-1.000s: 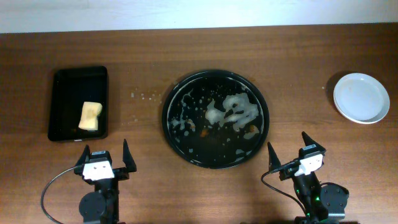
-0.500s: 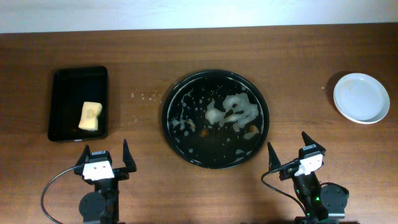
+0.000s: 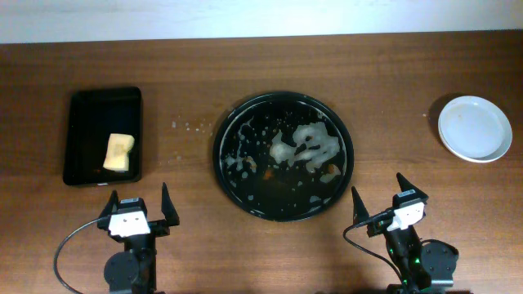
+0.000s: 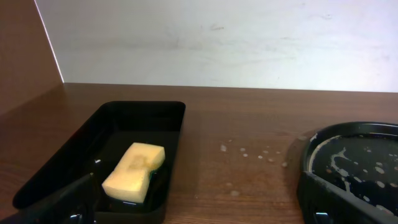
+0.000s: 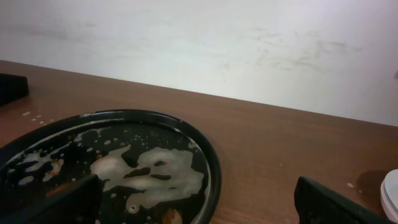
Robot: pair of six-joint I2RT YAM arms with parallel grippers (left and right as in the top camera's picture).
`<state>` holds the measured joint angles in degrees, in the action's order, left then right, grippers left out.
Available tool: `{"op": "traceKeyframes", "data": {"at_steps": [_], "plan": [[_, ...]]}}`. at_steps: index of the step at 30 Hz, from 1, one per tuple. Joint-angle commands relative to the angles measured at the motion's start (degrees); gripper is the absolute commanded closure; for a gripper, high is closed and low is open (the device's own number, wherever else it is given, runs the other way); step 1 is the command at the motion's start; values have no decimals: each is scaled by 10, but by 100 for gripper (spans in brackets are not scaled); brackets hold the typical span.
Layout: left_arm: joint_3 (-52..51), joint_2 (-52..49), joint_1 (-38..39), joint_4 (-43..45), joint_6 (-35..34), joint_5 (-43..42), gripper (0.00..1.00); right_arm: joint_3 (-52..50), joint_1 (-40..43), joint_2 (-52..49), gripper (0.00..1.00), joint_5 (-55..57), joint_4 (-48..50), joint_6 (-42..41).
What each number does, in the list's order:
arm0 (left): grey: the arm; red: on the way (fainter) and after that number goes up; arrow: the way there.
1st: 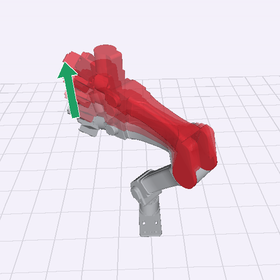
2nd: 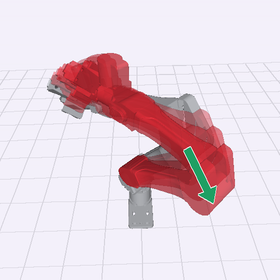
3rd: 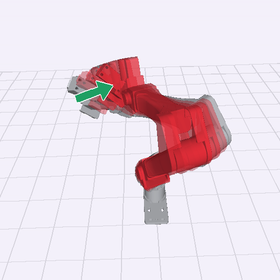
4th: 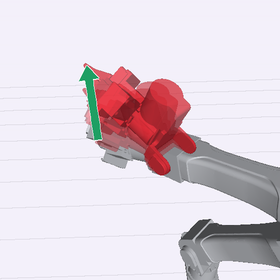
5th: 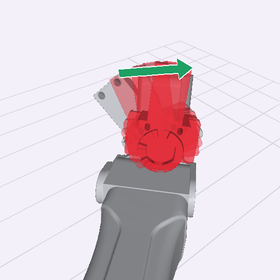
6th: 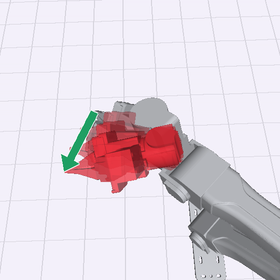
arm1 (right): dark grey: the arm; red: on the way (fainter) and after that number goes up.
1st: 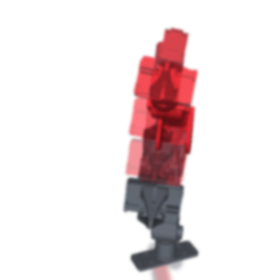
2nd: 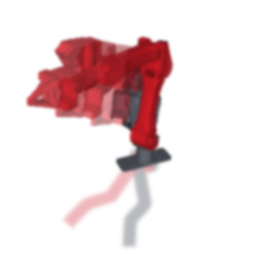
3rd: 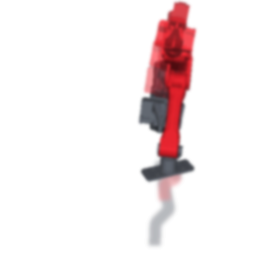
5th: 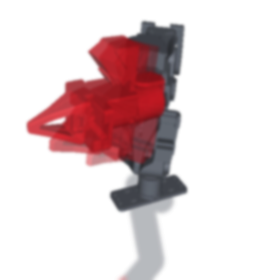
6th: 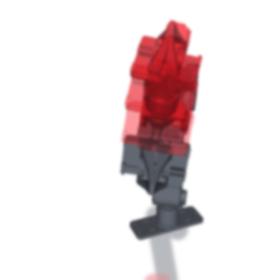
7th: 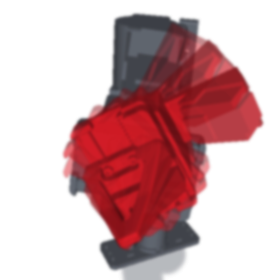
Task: Clean dirty plates on tray and stack at the side
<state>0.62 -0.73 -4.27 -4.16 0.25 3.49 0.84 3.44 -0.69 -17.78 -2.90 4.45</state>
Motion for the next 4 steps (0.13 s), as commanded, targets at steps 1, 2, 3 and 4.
{"op": "traceKeyframes", "data": {"at_steps": [1,2,3,4], "plan": [[-1,4,1,-2,7,6,0,-5,3,4,1,3,1,-7],[-1,4,1,-2,7,6,1,-5,3,4,1,3,1,-7],[-1,4,1,-2,6,6,1,-5,3,4,1,3,1,-7],[-1,4,1,-2,6,6,1,-5,3,4,1,3,2,-7]]}}
